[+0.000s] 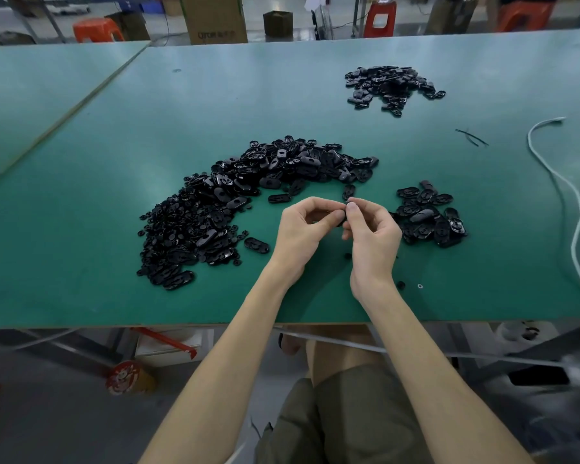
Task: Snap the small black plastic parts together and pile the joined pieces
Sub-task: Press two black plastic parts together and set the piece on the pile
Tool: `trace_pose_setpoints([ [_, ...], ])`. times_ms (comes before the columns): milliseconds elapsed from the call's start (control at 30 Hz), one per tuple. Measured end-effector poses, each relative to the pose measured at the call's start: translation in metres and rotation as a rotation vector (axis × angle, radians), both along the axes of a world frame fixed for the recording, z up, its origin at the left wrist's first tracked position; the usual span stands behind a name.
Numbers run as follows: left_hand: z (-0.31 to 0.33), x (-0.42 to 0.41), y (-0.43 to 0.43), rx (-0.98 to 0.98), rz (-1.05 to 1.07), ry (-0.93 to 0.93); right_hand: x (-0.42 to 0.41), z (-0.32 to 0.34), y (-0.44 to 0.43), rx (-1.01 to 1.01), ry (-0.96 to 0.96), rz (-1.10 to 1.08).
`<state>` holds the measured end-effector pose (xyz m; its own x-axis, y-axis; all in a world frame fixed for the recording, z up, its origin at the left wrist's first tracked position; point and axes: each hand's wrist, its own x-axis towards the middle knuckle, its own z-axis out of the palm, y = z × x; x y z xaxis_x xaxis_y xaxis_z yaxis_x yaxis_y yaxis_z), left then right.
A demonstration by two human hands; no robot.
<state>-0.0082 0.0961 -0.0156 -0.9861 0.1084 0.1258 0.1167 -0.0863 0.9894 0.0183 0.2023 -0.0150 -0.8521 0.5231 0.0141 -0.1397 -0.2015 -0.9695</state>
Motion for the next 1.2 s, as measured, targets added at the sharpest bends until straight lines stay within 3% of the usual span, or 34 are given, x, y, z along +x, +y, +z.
trace_pose_setpoints([
  [267,0.0003,0.0016,-0.0019,-0.005,-0.036,0.062,0.0011,-0.0006,0.0007,0.010,0.015,0.010],
  [1200,0.0071,0.0043,-0.0015,0.057,-0.093,-0.012,0.0008,0.0006,0.0009,0.000,0.062,0.012],
])
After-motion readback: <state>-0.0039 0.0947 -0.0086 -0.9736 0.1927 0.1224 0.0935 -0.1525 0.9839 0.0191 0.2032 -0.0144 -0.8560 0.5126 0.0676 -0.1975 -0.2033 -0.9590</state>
